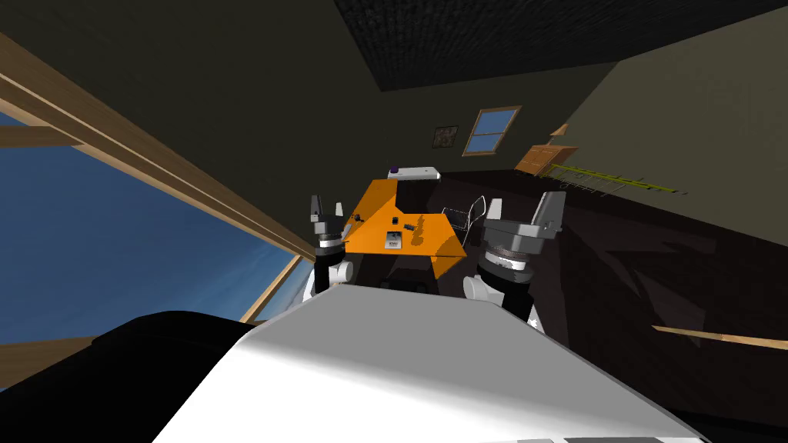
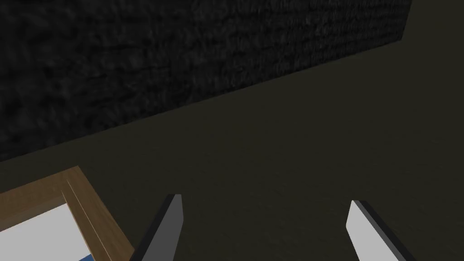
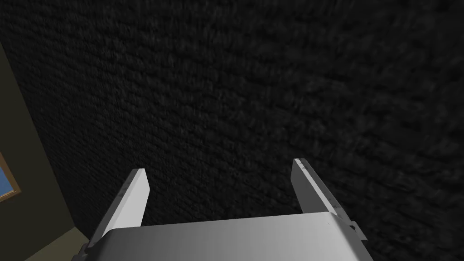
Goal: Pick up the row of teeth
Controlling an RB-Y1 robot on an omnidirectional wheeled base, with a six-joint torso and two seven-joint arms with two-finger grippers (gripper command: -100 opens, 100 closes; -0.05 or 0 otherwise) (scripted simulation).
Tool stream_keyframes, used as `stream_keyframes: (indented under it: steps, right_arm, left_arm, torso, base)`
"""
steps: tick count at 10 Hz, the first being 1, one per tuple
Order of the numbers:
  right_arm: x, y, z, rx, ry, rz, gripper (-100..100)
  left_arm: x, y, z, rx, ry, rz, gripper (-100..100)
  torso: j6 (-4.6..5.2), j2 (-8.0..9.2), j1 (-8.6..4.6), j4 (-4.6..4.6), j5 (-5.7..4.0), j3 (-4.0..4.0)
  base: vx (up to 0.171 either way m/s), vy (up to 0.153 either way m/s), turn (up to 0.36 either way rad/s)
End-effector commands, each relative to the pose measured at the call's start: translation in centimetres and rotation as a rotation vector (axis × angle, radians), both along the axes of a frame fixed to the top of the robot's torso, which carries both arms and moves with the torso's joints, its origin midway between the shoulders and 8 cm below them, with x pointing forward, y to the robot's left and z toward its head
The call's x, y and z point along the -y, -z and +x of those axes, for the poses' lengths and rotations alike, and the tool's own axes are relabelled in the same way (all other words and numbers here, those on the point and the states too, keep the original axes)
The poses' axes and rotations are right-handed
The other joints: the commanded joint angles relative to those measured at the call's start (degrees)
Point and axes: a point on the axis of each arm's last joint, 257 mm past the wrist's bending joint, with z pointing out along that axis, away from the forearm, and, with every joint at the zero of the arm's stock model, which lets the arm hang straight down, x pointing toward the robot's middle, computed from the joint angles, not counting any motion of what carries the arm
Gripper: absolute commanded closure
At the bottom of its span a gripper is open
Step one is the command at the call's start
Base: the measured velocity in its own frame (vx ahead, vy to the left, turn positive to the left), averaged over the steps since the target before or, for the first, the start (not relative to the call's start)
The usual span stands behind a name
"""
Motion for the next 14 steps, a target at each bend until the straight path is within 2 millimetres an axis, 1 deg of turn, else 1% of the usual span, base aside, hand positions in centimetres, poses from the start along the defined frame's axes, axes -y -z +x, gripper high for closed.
stream_keyframes:
  steps: [1,4,6,9,10,12,14]
  right_arm:
    - [0.0,0.0,0.0,0.000,0.000,0.000,0]
    - [0.0,0.0,0.0,0.000,0.000,0.000,0]
    - [0.0,0.0,0.0,0.000,0.000,0.000,0]
    - [0.0,0.0,0.0,0.000,0.000,0.000,0]
    - [0.0,0.0,0.0,0.000,0.000,0.000,0]
    - [0.0,0.0,0.0,0.000,0.000,0.000,0]
    - [0.0,0.0,0.0,0.000,0.000,0.000,0]
  left_arm:
    - [0.3,0.3,0.4,-0.015,0.026,0.011,-100]
    - [0.8,1.8,1.6,-0.077,0.098,0.007,-100]
    - [1.0,3.7,2.9,-0.143,0.154,-0.018,-100]
    - [0.9,7.4,5.0,-0.272,0.232,-0.077,-100]
    - [0.9,7.5,5.0,-0.276,0.232,-0.076,-100]
    - [0.4,10.6,6.4,-0.377,0.272,-0.123,-100]
    - [-0.5,14.1,7.6,-0.487,0.295,-0.180,-100]
  torso:
    - [0.00,0.00,0.00,0.00,0.00,0.00]
    - [0.02,0.13,0.06,0.03,0.01,0.07]
    - [0.02,0.18,0.07,0.04,0.01,0.10]
    - [0.03,0.24,0.09,0.05,0.02,0.14]
    - [0.02,0.24,0.05,0.06,0.01,0.14]
    - [0.02,0.15,0.04,0.04,0.01,0.09]
    - [0.03,0.18,0.03,0.04,0.01,0.10]
  base:
    - [-0.012,0.005,-0.067]
    - [-0.038,0.011,-0.138]
    - [-0.049,0.012,-0.229]
    - [-0.064,0.010,-0.267]
    - [-0.042,0.000,-0.096]
    - [-0.043,-0.003,-0.278]
    - [-0.060,-0.015,-0.357]
